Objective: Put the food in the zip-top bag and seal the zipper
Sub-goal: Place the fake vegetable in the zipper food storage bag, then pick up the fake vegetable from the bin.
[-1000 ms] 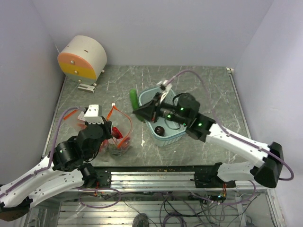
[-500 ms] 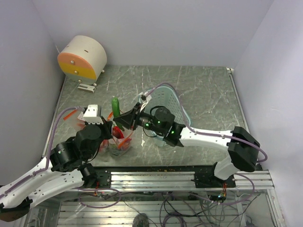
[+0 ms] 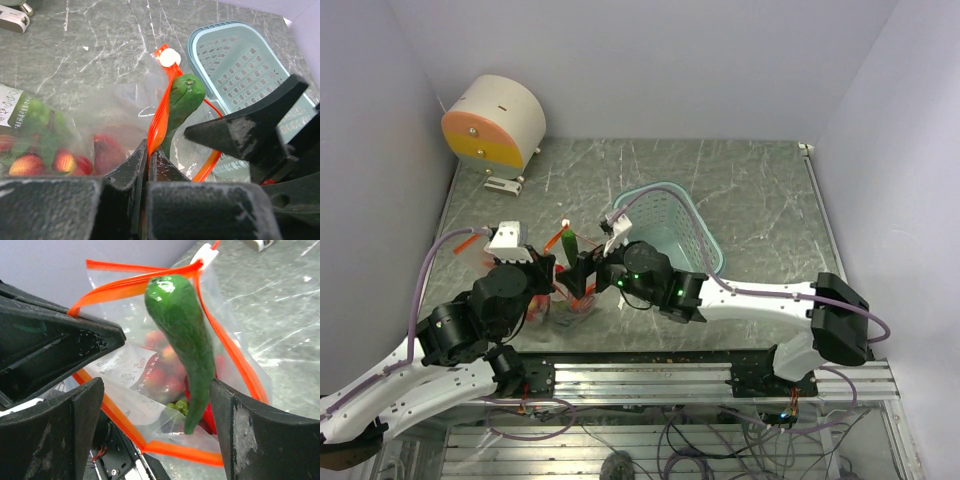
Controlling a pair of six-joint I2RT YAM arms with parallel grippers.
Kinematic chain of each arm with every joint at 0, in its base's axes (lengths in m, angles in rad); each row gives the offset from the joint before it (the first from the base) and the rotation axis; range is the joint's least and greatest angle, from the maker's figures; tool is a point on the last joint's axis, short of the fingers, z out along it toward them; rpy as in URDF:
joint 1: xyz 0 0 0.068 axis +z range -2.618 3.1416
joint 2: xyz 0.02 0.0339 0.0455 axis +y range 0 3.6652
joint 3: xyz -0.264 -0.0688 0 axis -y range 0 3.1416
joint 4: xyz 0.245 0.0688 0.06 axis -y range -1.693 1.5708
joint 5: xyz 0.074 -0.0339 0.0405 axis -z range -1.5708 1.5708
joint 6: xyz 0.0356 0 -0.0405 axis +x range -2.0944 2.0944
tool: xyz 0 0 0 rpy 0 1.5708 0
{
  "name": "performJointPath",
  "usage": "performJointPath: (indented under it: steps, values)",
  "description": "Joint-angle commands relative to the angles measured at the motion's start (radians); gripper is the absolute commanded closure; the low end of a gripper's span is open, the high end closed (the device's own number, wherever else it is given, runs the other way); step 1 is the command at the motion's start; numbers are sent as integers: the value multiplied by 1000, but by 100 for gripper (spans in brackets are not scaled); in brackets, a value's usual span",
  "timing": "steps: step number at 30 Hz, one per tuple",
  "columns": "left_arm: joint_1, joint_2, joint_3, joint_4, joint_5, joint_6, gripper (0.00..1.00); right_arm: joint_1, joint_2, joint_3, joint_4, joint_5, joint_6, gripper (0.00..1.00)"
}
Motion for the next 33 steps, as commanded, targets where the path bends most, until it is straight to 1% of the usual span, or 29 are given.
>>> performJointPath:
  steps: [1,5,9,11,12,14,15,16,18,20,22,23,26,28,30,33]
  values:
    - [0,-8,17,26,-5,2,93,7,-98,66,-138,101,-86,14]
    - [-1,-15,9,26,-10,2,93,11,-216,54,-241,167,-116,14]
    - [0,-30,20,5,-6,-1,93,10,-287,85,-439,327,-104,14]
    - [0,-56,22,-3,-36,-12,93,-1,-286,131,-591,437,-75,14]
    - [0,-75,9,24,-45,-12,93,-12,-277,153,-657,474,-62,14]
    - [-1,-115,-27,122,0,25,93,-49,-247,198,-784,515,-28,15]
    - [-2,-124,-23,137,21,31,93,-71,-227,218,-836,515,-10,16]
    - [0,-123,-4,122,24,26,93,-102,-206,237,-904,500,11,17]
    - [0,-109,32,64,7,2,93,-178,-167,259,-979,441,38,18]
    - [-1,-90,36,60,33,10,93,-241,-134,246,-1005,378,40,19]
    - [0,-73,28,48,44,-23,93,-280,-107,213,-1008,328,35,19]
    - [0,-71,3,70,46,-40,93,-294,-94,199,-1004,303,31,20]
    - [0,-47,-155,218,133,-73,93,-324,-60,161,-989,219,22,20]
    - [0,-4,-190,250,154,-100,93,-335,-41,147,-979,162,8,20]
    - [0,27,-154,213,119,-95,93,-338,-28,132,-969,109,4,19]
    - [0,20,-71,167,53,-25,93,-347,-18,88,-928,49,-7,19]
